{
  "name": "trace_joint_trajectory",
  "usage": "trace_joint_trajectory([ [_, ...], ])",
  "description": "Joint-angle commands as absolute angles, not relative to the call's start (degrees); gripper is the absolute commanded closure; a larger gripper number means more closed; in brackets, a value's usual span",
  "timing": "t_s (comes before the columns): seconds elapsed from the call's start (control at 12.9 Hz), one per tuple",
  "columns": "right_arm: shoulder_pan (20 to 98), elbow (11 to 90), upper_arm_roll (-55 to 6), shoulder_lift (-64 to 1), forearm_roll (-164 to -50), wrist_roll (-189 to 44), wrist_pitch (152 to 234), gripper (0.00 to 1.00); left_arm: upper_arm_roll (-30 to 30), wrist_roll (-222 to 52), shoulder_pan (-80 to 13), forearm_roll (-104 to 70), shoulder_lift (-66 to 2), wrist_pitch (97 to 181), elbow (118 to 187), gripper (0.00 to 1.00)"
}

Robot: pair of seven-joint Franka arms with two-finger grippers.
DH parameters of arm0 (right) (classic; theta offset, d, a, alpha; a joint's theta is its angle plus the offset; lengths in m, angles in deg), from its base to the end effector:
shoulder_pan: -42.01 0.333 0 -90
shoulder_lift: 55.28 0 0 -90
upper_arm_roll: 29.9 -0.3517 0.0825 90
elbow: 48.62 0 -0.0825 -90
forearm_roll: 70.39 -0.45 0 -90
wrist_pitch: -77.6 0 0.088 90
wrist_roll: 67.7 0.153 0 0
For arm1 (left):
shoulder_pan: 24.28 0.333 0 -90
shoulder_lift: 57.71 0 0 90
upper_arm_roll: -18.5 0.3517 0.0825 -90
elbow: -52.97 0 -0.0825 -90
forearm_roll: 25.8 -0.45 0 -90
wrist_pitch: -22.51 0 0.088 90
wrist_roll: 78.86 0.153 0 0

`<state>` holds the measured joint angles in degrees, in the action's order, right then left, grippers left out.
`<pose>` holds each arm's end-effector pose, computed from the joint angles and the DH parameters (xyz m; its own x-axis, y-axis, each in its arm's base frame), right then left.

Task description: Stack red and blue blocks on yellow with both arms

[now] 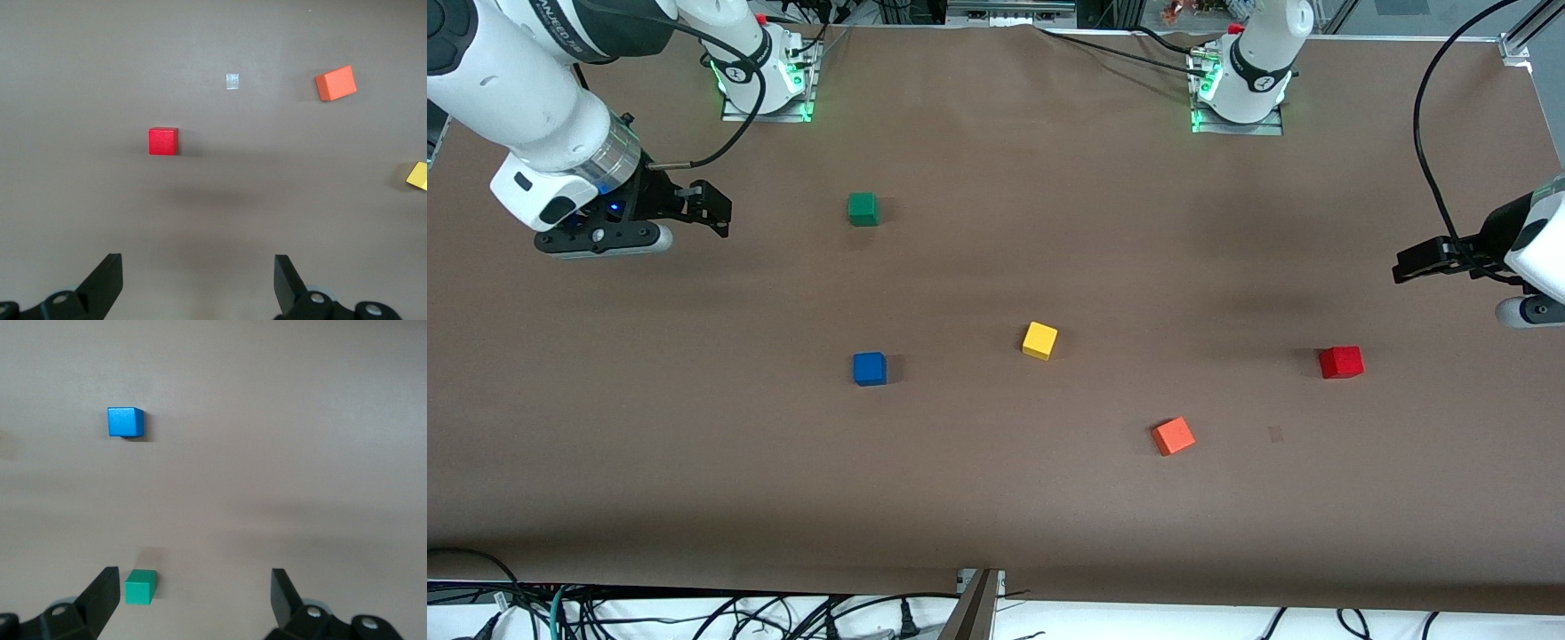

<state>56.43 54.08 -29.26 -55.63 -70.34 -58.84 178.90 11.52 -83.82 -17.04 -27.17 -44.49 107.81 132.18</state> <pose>0.6049 0.1482 0.5150 0.9961 0.0859 -0.0180 0.0860 -0.9963 0.0036 0.6817 0.0154 0.5581 0.9882 0.0927 -0.1223 0.0925 -0.9957 -0.0067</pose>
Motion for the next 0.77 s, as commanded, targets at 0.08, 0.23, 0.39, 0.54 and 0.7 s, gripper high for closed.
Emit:
trace_joint_trajectory([
  [0.08, 56.7, 54.0, -29.9, -56.4, -70.4, -53.9, 178.2, 0.00, 11.6, -82.6, -16.9, -25.6, -44.3, 107.7, 131.4, 0.00],
  [0.23, 56.6, 52.8, -29.8, -55.5, -70.3, -53.9, 177.7, 0.00, 11.6, -82.6, -16.9, -25.6, -44.3, 107.7, 131.4, 0.00],
  [0.39, 56.6, 52.7, -29.8, -55.4, -70.1, -53.9, 177.8, 0.00, 11.6, -82.6, -16.9, -25.6, -44.3, 107.7, 131.4, 0.00],
  [0.54, 56.3, 52.7, -29.6, -55.0, -70.2, -54.1, 178.5, 0.00, 11.6, -82.6, -16.9, -25.6, -44.3, 107.7, 131.4, 0.00],
  [0.7, 55.9, 52.6, -29.1, -54.5, -70.6, -58.8, 178.9, 0.00, 11.6, -82.6, -16.9, -25.6, -44.3, 107.7, 131.4, 0.00],
])
